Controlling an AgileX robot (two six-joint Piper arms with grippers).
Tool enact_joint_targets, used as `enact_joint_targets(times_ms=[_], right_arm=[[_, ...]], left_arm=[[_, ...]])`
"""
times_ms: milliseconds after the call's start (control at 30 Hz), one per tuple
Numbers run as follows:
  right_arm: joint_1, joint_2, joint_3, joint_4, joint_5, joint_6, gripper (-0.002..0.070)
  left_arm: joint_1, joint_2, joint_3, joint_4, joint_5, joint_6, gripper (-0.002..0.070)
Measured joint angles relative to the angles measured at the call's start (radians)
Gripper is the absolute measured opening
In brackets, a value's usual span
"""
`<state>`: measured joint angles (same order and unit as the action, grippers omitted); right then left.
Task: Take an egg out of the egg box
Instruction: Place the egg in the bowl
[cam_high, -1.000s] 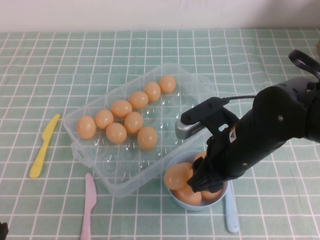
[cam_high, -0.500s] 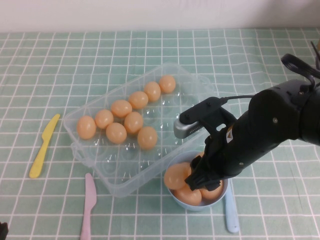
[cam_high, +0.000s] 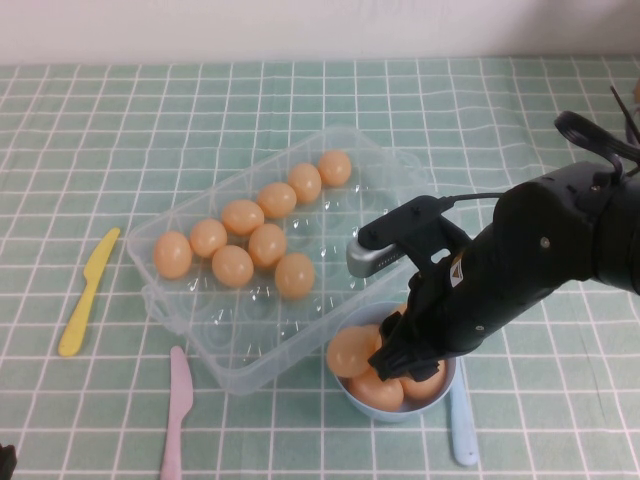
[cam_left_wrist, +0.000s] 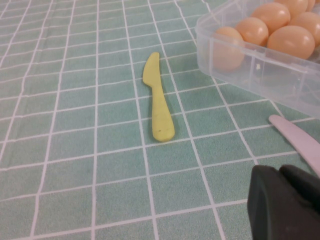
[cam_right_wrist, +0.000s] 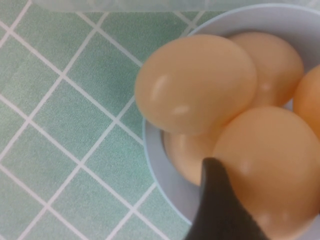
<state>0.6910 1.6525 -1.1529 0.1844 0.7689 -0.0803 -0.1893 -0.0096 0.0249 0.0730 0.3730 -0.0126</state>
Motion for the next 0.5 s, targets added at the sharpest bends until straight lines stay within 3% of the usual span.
enact_joint_targets(times_ms=[500], right_arm=[[0.0,0.0,0.0,-0.003,-0.001,0.004,0.0376]], left_arm=[[0.0,0.0,0.0,0.0,0.0,0.0,-0.0005]])
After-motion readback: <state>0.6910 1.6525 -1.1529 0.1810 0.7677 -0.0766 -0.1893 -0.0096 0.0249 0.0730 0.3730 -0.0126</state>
